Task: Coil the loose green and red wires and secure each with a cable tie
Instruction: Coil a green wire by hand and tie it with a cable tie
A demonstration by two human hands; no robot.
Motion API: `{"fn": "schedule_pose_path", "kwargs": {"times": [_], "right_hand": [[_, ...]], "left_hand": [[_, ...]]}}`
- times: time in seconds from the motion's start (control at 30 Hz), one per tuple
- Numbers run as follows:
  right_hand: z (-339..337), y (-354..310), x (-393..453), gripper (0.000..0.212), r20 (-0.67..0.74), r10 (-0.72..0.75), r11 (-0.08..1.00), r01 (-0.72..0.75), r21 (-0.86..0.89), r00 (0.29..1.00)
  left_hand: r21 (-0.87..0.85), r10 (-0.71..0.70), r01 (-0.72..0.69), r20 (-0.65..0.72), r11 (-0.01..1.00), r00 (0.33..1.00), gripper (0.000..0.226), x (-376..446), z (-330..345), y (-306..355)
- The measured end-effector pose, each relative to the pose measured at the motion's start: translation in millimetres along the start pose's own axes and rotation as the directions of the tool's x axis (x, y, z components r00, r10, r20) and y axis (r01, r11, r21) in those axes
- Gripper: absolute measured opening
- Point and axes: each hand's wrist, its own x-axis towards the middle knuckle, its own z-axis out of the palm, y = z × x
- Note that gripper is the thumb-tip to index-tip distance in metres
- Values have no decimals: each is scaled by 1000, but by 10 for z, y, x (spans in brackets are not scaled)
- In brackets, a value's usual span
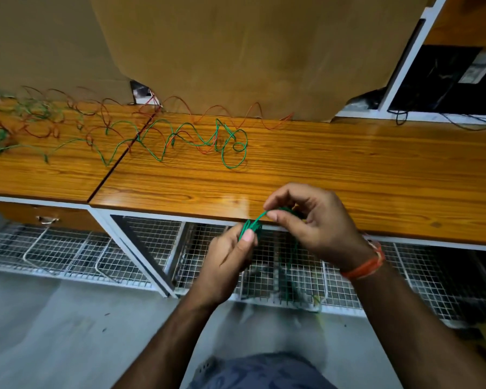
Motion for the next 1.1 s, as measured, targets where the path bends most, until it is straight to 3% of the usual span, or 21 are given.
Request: {"fn": "schedule_pose_path", "kwargs": {"times": [0.17, 0.27, 0.47, 0.73, 0.93, 1.1], "right_hand": [[87, 299, -60, 16, -152, 75, 992, -58, 108, 986], [174, 438, -155, 15, -165, 96, 992, -81, 92, 982], [475, 475, -290, 36, -142, 163, 981, -144, 133, 976], [601, 447, -354, 28, -234, 194, 981, -180, 78, 953], [572, 505, -464, 31, -139, 265, 961, -250, 117, 954], [445, 650, -718, 21, 63, 179, 958, -159, -240, 982]], "left_hand": [[-94, -29, 33, 45, 995, 999, 32, -18, 74, 82], [-173, -44, 52, 50, 984, 998, 29, 23, 102, 129], [-401, -45, 86, 111, 912, 993, 30, 88, 176, 196], [-611, -89, 164, 151, 774, 985, 30, 126, 259, 206], [-702, -126, 161, 101, 694, 987, 30, 181, 182, 180], [-784, -225, 72, -88, 616, 970, 29, 310, -30, 171]]}}
